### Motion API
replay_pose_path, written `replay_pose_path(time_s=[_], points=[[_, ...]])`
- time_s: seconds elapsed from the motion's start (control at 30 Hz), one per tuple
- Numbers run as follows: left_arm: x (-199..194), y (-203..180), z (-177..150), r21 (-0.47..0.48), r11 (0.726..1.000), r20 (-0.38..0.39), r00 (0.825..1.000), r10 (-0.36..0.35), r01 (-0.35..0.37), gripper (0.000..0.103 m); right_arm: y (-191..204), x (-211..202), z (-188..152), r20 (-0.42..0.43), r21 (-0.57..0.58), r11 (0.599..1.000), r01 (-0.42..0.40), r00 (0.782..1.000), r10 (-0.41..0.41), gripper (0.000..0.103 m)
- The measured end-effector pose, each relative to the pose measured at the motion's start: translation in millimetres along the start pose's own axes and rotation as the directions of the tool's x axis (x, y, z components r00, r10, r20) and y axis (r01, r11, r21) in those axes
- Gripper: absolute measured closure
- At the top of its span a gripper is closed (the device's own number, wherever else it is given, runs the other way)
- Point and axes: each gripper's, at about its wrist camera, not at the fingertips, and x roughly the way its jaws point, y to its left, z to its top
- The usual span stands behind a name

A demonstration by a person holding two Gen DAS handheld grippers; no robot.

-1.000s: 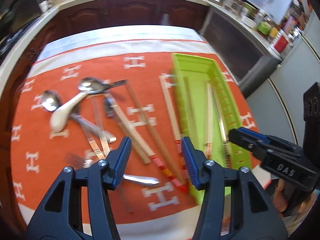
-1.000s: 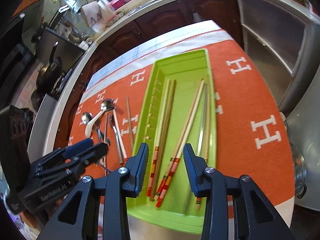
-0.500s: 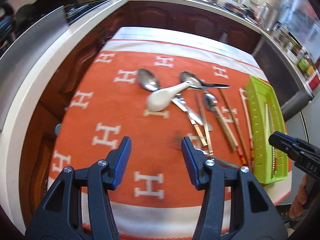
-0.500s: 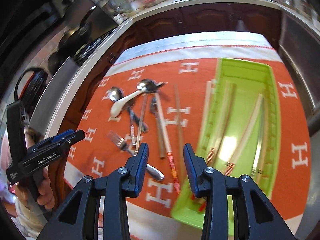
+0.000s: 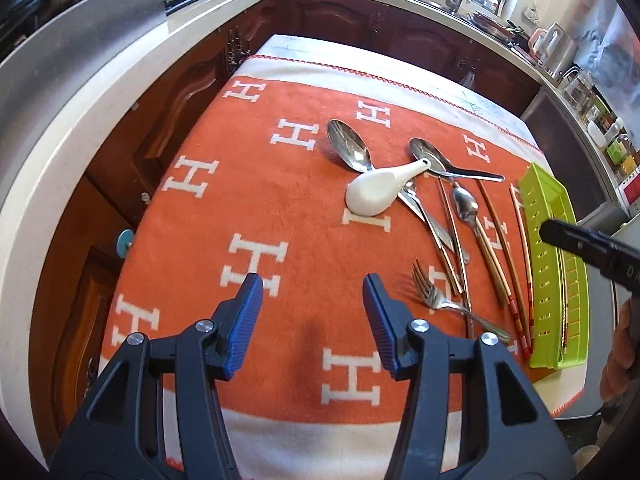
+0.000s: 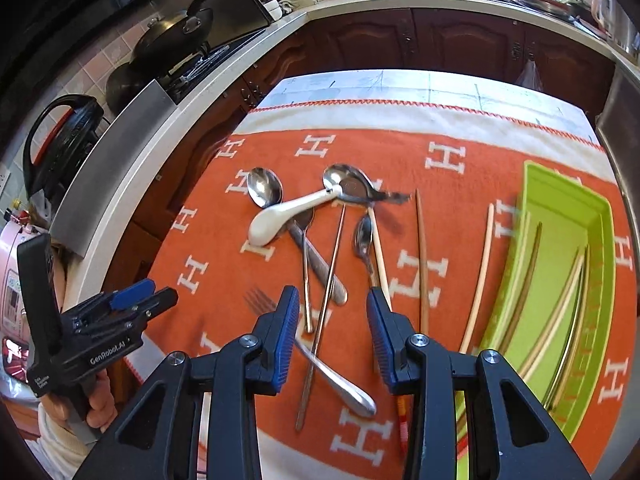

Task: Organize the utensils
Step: 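Lower the right tool onto a metal spoon while the left tool closes on another spoon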

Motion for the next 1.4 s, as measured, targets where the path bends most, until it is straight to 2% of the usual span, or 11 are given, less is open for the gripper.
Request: replay_pose_path(time_s=[0.23,0.47,0.63,0.77,0.87,0.93,0.97,1.0,1.07,1.2,1.4], points=[[41,2,49,0.004,1.0,-0.006,1.0,-0.002,0.002,0.054,-3,27,59,-0.012,-0.036,0.999,0.013,1.0,-0.013,0.067],[89,9,100,-0.035,0.999,-0.017,0.999,-0.028,0.027,0.054,-11,88,122,-0.081,-0.046,0.999,-0.002,0.997,-0.002,0.067],[122,11,119,-0.074,0.993,-0.028,0.995,-0.1,0.097,0.054,-23,133,141,-0.136,-0.046,0.999,0.0,0.991,-0.006,0.07],[141,12,126,-0.11,0.984,-0.03,0.989,-0.145,0.141,0.054,-28,158,143,-0.17,-0.052,0.999,0.007,0.985,-0.016,0.074],[145,7,129,-0.095,0.984,-0.012,0.988,-0.152,0.15,0.054,-26,174,137,-0.198,-0.09,0.996,0.027,0.979,-0.044,0.078],[149,1,131,-0.086,0.983,0.0,0.987,-0.16,0.159,0.054,-23,174,136,-0.176,-0.115,0.993,0.037,0.983,-0.057,0.082],[150,-1,131,-0.08,0.984,0.001,0.987,-0.161,0.16,0.055,-22,175,135,-0.17,-0.128,0.99,0.052,0.983,-0.074,0.087],[151,-4,131,-0.072,0.985,0.009,0.988,-0.155,0.155,0.066,-22,175,134,-0.164,-0.139,0.988,0.07,0.982,-0.092,0.095],[156,-10,130,-0.07,0.982,0.001,0.984,-0.176,0.176,0.093,-17,175,130,-0.15,-0.156,0.984,0.087,0.982,-0.111,0.098],[156,-15,128,-0.089,0.98,0.023,0.984,-0.177,0.178,0.097,-10,165,120,-0.109,-0.182,0.978,0.101,0.986,-0.122,0.102],[136,-16,132,-0.082,0.978,0.054,0.981,-0.188,0.192,0.099,-20,134,119,-0.028,-0.069,0.994,0.079,0.996,-0.081,0.103]])
